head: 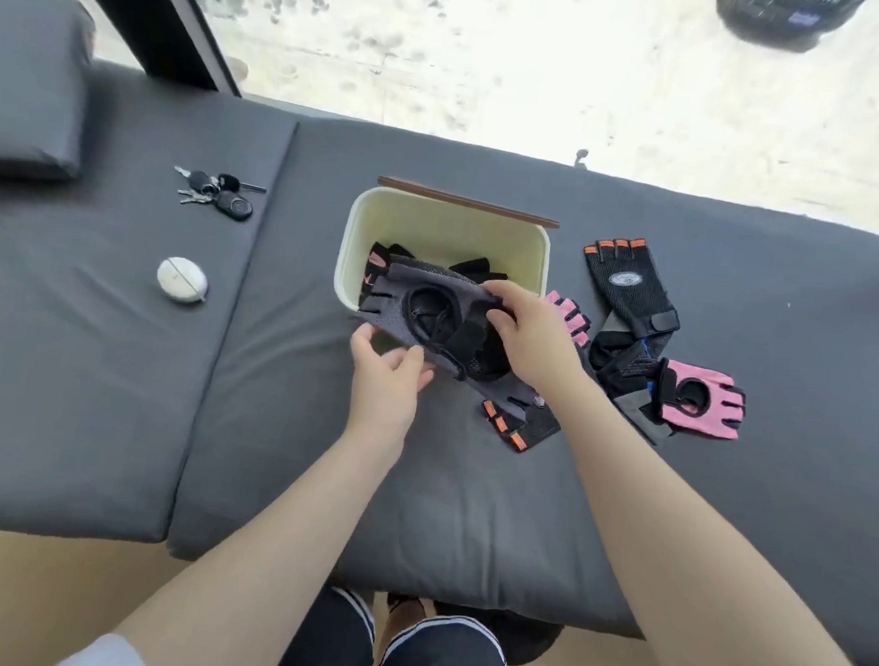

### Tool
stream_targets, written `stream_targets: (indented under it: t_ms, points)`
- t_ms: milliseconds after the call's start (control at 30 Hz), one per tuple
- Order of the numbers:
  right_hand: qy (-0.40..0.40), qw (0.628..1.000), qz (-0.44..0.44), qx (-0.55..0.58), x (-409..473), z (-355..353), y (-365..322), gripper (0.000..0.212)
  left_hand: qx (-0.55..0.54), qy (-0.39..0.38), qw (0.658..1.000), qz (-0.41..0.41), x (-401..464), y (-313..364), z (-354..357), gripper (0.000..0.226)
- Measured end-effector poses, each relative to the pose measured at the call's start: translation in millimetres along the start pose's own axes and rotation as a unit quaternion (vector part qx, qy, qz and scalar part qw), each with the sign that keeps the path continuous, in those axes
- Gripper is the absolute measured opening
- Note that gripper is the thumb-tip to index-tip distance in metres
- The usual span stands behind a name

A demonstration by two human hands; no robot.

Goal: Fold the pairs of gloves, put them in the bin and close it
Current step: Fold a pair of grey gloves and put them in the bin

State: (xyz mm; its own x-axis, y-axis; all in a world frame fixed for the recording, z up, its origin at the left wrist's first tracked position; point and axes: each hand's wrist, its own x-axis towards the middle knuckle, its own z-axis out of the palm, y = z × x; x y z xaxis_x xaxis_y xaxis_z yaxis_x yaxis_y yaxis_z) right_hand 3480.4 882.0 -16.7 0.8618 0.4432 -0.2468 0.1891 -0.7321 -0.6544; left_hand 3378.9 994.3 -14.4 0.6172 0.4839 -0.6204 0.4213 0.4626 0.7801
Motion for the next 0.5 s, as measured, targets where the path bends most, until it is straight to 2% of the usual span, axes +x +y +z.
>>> stream_targets:
  t_ms: [133,233,267,333,400,500]
  points:
    - [-0.014,0.989,-0.030,-0.146,51.9,-12.1,-26.6,0.035,0.043,-0.047,0.997,-0.036,31.9,37.2,3.3,0.051]
    - [-0.024,0.975,-0.036,-0.218,90.0,-8.5,-35.2,0.036,0.070,-0.078,0.992,-0.075,52.3,57.9,8.4,0.036]
    - [-0.032,0.969,-0.031,-0.242,100.5,-1.9,-32.2,0.036,0.097,-0.091,0.986,-0.098,60.4,62.1,8.4,0.031]
    - [-0.049,0.964,-0.008,-0.260,116.5,17.8,-19.3,0.037,0.229,-0.101,0.959,-0.131,78.2,74.6,3.5,0.004]
    - [-0.054,0.958,0.007,-0.280,121.2,37.5,-2.8,0.042,0.375,-0.098,0.917,-0.091,96.3,78.0,-5.6,0.015]
    - [-0.041,0.961,0.023,-0.271,115.6,52.2,19.1,0.044,0.476,-0.103,0.871,0.058,116.3,78.7,-6.5,0.021]
